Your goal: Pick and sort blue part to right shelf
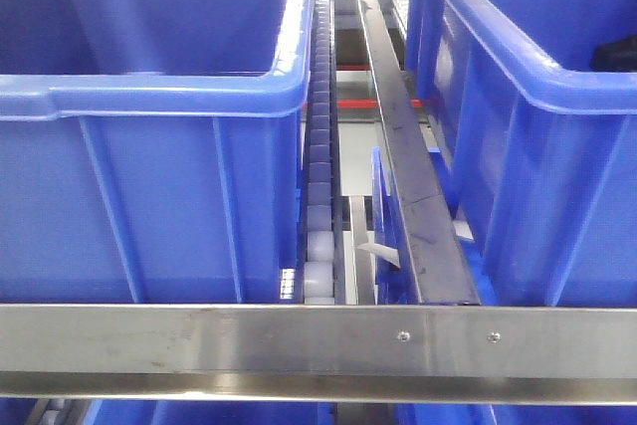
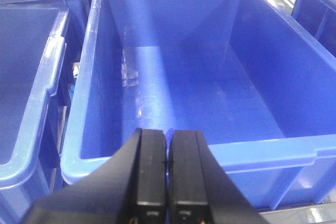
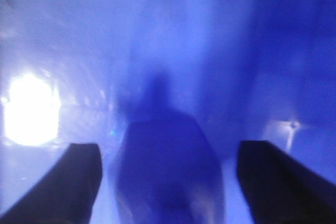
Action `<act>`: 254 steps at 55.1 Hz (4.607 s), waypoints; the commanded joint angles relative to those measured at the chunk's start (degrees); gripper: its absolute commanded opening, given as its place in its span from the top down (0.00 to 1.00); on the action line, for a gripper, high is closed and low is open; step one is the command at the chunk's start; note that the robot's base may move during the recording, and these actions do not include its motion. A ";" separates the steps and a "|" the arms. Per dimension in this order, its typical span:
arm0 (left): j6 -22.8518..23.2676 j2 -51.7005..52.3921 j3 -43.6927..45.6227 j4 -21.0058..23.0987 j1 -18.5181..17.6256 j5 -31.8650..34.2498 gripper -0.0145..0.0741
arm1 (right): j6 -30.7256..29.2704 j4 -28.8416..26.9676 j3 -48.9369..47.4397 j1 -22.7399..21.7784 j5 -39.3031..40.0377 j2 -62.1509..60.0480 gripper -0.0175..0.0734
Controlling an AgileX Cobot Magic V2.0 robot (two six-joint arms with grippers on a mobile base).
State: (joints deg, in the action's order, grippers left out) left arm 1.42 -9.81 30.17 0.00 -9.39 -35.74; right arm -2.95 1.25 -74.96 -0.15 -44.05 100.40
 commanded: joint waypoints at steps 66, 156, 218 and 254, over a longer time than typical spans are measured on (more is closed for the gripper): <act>0.70 -0.67 1.39 0.58 -0.46 4.80 0.70 | -0.50 -1.25 41.91 0.82 4.11 -95.13 0.74; 0.70 11.47 -32.27 -0.42 6.56 40.91 0.70 | -0.50 -1.25 41.91 0.82 5.79 -100.55 0.74; 0.70 11.35 -32.18 -0.42 6.56 40.01 0.70 | -0.44 -6.64 63.72 0.76 33.26 -100.96 0.74; 0.70 11.35 -32.18 -0.42 6.56 39.89 0.70 | -0.52 -6.38 76.20 0.76 48.49 -102.04 0.74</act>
State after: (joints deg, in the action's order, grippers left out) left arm 1.51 0.15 -0.35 -0.52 -2.98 -0.73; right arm -2.95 -4.93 1.65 0.64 -0.64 -1.08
